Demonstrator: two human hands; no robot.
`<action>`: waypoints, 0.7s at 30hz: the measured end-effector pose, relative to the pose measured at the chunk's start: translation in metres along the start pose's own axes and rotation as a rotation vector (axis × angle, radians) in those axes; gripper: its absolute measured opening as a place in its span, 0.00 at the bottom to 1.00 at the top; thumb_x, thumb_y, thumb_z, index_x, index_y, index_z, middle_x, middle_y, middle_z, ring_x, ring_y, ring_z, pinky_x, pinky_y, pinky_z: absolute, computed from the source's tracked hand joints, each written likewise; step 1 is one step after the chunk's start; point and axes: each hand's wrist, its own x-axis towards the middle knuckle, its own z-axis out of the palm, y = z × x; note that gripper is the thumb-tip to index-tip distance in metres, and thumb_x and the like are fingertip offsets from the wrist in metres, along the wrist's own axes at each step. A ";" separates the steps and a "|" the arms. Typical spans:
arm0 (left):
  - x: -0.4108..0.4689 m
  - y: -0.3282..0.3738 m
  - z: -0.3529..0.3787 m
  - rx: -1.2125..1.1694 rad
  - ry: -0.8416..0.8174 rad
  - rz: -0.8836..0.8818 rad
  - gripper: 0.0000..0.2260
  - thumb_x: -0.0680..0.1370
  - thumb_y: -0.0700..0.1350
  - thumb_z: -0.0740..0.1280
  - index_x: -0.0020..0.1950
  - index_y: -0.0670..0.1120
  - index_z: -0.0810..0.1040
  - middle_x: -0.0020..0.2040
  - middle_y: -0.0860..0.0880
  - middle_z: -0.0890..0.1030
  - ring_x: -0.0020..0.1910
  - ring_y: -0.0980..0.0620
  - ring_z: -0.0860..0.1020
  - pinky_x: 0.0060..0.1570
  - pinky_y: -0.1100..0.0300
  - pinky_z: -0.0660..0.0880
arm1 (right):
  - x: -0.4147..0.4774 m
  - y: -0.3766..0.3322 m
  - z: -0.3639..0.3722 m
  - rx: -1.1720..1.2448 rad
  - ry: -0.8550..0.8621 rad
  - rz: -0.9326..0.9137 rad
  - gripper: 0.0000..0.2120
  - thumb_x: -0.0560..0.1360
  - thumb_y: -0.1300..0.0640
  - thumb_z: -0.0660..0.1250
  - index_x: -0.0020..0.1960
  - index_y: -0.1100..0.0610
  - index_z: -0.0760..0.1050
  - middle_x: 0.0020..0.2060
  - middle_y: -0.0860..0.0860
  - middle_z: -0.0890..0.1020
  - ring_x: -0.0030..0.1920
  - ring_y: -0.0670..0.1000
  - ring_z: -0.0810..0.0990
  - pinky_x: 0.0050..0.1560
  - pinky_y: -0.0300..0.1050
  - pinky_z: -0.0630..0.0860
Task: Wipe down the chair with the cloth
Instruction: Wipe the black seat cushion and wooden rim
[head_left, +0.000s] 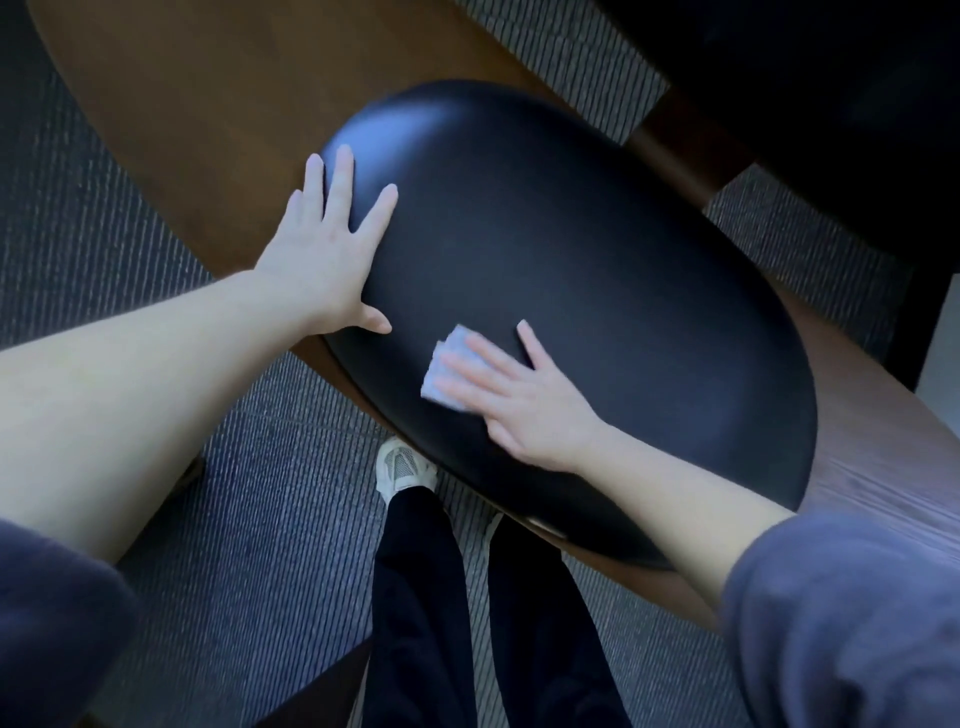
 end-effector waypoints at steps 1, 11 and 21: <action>0.002 -0.001 -0.002 0.004 -0.009 0.006 0.60 0.65 0.69 0.72 0.79 0.47 0.35 0.76 0.34 0.33 0.76 0.32 0.37 0.75 0.43 0.49 | 0.006 0.004 0.000 0.042 0.020 0.109 0.31 0.74 0.57 0.53 0.78 0.49 0.58 0.78 0.49 0.60 0.78 0.54 0.55 0.72 0.71 0.52; 0.045 0.044 -0.026 -0.021 -0.203 -0.148 0.70 0.57 0.74 0.72 0.75 0.48 0.25 0.71 0.32 0.25 0.71 0.28 0.29 0.68 0.28 0.40 | 0.068 0.094 -0.021 0.229 0.073 0.671 0.31 0.80 0.58 0.51 0.80 0.48 0.45 0.80 0.44 0.47 0.79 0.49 0.43 0.74 0.68 0.44; 0.060 0.048 -0.037 -0.124 -0.399 -0.251 0.72 0.55 0.74 0.73 0.57 0.49 0.11 0.56 0.34 0.12 0.67 0.27 0.23 0.64 0.26 0.36 | 0.087 0.195 -0.034 0.339 0.115 0.833 0.29 0.80 0.57 0.51 0.80 0.48 0.48 0.79 0.43 0.53 0.78 0.46 0.49 0.75 0.67 0.43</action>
